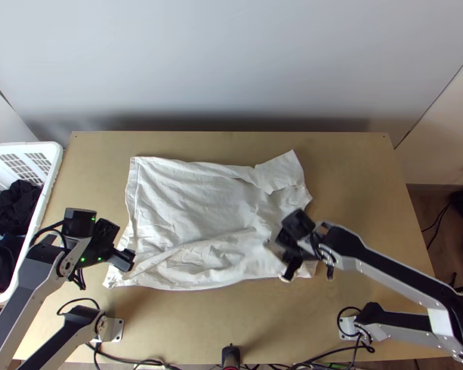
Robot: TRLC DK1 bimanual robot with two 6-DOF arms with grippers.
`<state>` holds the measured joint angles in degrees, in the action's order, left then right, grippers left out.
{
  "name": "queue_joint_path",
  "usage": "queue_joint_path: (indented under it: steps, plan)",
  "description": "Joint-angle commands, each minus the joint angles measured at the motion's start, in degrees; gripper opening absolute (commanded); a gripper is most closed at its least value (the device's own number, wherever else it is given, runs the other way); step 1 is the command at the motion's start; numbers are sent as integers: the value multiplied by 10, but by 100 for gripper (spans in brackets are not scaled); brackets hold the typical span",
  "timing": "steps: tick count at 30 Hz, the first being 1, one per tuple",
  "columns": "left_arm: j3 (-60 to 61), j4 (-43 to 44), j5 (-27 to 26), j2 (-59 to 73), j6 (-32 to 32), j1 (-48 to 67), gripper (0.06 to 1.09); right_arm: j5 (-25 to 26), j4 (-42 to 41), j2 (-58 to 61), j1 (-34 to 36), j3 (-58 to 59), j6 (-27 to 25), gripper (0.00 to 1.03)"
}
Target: Fold the t-shirt
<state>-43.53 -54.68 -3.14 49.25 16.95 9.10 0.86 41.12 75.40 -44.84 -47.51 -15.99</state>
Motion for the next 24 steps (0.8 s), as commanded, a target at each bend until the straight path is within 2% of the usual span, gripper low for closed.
queue_joint_path:
  steps: [1,3,5,13,24]
  plan:
    - [-1,6,0,5,2,6,103,1,-17,73,83,-57,-5,60]
    - [-3,7,0,5,2,7,103,1,-17,87,89,-66,2,81]
    - [-3,6,0,4,3,7,103,-3,-10,89,93,-72,4,91]
    - [2,5,0,-3,12,3,103,-79,100,44,82,-161,66,92]
    - [4,23,0,6,13,5,103,-80,150,37,-20,-167,119,92]
